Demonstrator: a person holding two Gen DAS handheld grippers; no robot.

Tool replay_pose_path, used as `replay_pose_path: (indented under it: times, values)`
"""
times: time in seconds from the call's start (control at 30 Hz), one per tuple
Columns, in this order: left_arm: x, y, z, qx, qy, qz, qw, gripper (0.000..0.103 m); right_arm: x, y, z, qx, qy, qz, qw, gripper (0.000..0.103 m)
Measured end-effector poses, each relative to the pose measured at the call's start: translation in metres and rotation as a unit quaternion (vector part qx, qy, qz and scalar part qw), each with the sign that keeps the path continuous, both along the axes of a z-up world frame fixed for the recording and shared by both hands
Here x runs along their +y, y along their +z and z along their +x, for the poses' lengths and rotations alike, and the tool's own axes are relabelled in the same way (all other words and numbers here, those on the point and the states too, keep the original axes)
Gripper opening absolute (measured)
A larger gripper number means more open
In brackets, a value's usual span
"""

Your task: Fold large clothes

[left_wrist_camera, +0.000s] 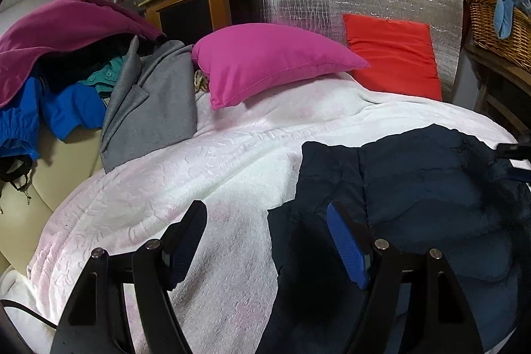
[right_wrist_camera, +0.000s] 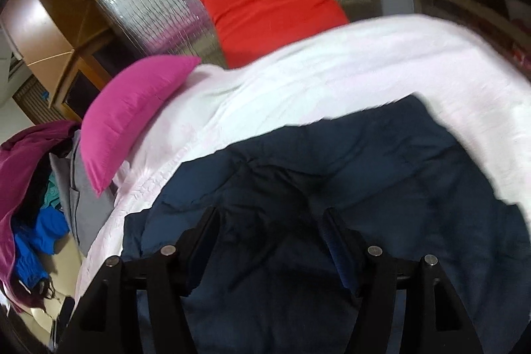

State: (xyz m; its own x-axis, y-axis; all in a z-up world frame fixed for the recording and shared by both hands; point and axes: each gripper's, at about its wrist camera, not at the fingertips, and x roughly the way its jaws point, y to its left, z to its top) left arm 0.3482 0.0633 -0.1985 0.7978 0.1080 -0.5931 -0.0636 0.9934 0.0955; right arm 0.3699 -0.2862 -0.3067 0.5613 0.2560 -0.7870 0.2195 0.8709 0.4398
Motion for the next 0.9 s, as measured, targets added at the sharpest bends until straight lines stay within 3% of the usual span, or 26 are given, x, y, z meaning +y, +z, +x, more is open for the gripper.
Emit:
replay_pose_path:
  times: [0.13, 0.27, 0.4, 0.63, 0.77, 0.9]
  values:
    - [-0.004, 0.000, -0.005, -0.002, -0.003, 0.010, 0.9999, 0.076, -0.023, 0.019, -0.025, -0.018, -0.020, -0.022, 0.999, 0.068]
    - [-0.008, 0.000, -0.010, -0.002, -0.006, 0.017, 0.9998, 0.076, -0.062, 0.017, -0.055, 0.008, -0.062, -0.037, 0.997, 0.041]
    - [-0.011, 0.002, -0.018, -0.008, -0.011, 0.016, 0.9998, 0.076, -0.097, 0.002, -0.081, 0.055, -0.093, -0.016, 0.994, 0.041]
    - [-0.024, -0.003, -0.022, -0.001, -0.022, 0.027, 0.9994, 0.076, -0.105, -0.026, -0.099, 0.117, -0.074, -0.022, 0.990, 0.040]
    - [-0.029, -0.005, -0.022, 0.001, -0.029, 0.031, 0.9991, 0.076, -0.103, -0.026, -0.096, 0.119, -0.064, -0.037, 0.990, 0.040]
    - [-0.032, -0.006, -0.020, -0.003, -0.032, 0.035, 0.9989, 0.076, -0.110, -0.012, -0.100, 0.096, -0.075, -0.022, 0.992, 0.040]
